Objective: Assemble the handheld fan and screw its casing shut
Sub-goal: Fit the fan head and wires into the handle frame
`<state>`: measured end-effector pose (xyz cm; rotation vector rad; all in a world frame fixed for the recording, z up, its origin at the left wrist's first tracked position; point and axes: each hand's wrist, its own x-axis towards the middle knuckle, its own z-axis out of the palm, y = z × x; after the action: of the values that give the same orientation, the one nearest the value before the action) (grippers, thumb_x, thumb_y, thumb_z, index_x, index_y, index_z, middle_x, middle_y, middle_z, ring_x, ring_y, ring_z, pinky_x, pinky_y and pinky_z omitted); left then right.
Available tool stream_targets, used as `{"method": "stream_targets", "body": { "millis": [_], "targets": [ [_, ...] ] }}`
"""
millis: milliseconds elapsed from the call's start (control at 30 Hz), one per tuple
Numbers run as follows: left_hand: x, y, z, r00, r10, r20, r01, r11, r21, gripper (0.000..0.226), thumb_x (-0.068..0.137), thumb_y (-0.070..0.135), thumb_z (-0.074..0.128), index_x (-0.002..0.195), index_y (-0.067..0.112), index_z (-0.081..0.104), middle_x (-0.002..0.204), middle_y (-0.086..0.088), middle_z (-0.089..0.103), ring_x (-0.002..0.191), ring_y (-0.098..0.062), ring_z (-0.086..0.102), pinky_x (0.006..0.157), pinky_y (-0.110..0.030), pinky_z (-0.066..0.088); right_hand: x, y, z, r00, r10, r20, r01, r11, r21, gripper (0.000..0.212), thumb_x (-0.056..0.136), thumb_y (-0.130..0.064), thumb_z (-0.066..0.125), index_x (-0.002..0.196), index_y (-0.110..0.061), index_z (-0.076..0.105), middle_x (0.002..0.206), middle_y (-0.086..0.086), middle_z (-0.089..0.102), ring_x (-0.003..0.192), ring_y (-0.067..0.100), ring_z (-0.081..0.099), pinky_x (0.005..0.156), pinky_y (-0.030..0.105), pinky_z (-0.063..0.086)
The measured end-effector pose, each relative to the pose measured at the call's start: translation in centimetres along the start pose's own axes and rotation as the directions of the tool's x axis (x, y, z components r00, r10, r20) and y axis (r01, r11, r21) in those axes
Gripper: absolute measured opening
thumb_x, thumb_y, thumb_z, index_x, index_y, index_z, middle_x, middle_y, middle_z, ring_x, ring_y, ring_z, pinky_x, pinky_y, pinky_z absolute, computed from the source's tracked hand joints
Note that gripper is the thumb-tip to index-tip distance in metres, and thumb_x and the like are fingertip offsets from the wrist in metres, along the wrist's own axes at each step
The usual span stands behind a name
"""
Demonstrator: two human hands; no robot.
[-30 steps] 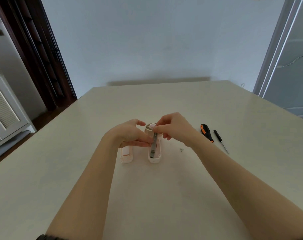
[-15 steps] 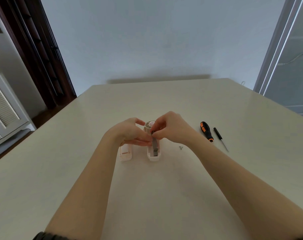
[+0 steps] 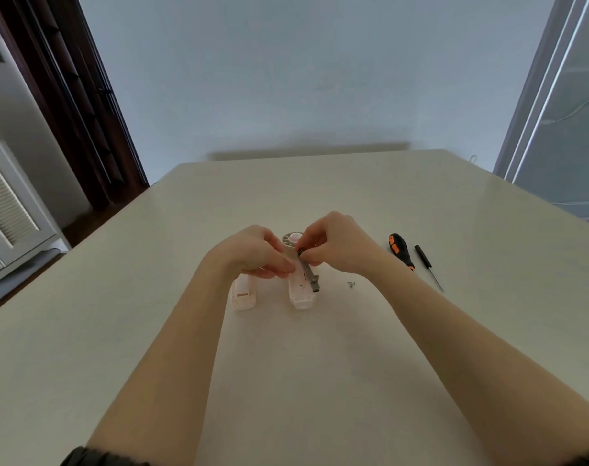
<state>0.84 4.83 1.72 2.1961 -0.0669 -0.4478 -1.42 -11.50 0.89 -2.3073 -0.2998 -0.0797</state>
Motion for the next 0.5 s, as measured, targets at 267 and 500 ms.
{"method": "stream_targets", "body": {
  "millis": [267,500],
  "targets": [
    [-0.35,-0.19,0.13,0.997,0.027,0.066,-0.034,0.995,0.096,0.014,0.071,0.009,0.079,0.077,0.021,0.077,0.088,0.0,0.069,0.083,-0.012,0.064,0.072,-0.02,0.055,0.13,0.22,0.09,1.0,-0.009,-0.021,0.01,1.0,0.008,0.016,0.076,0.0,0.066,0.086,-0.01,0.075,0.07,-0.002,0.067,0.061,0.01,0.065,0.066,0.021,0.055],
    [-0.3,-0.05,0.42,0.995,-0.007,0.1,-0.005,0.993,0.12,0.015,0.071,0.009,0.079,0.08,0.02,0.078,0.086,-0.002,0.064,0.073,-0.012,0.059,0.069,-0.018,0.056,0.09,0.07,0.64,0.999,-0.032,-0.027,0.031,0.999,-0.029,0.016,0.075,-0.001,0.065,0.083,-0.01,0.076,0.061,-0.015,0.058,0.059,-0.002,0.056,0.047,0.002,0.039]
  ]
}}
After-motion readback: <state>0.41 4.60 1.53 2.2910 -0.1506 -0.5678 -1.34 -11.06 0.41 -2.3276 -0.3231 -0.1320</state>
